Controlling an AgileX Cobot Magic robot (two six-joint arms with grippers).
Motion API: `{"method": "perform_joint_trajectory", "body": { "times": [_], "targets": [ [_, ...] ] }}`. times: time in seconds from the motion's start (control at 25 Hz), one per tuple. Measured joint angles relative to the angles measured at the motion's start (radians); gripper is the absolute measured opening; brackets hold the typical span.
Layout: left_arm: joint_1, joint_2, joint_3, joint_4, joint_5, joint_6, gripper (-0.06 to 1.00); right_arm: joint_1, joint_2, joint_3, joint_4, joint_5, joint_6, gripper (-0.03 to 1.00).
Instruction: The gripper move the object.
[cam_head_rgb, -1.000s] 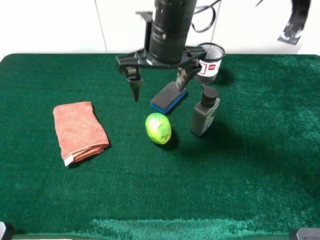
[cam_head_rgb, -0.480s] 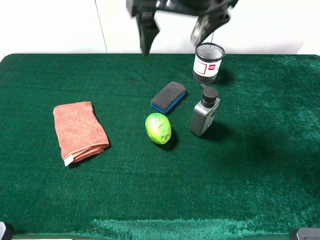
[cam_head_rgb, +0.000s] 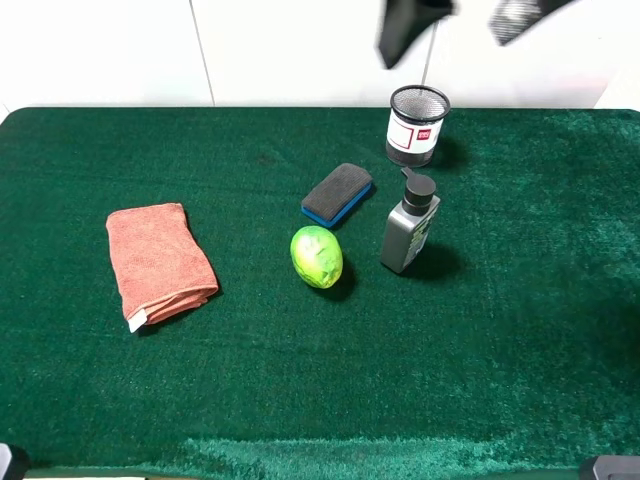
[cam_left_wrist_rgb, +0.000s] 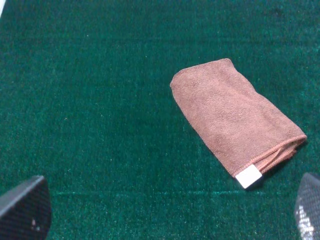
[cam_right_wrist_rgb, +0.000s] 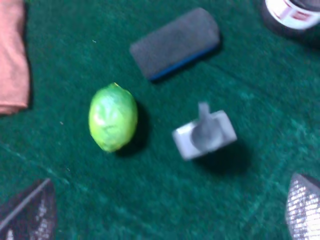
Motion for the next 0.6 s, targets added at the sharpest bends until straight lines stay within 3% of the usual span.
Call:
{"method": "perform_joint_trajectory", "body": {
  "times": [0.6],
  "targets": [
    [0.000, 0.000, 0.000, 0.000, 0.000, 0.000, 0.99, -0.055, -0.397, 0.432, -0.029, 0.000, 0.013, 0.70]
  ]
}}
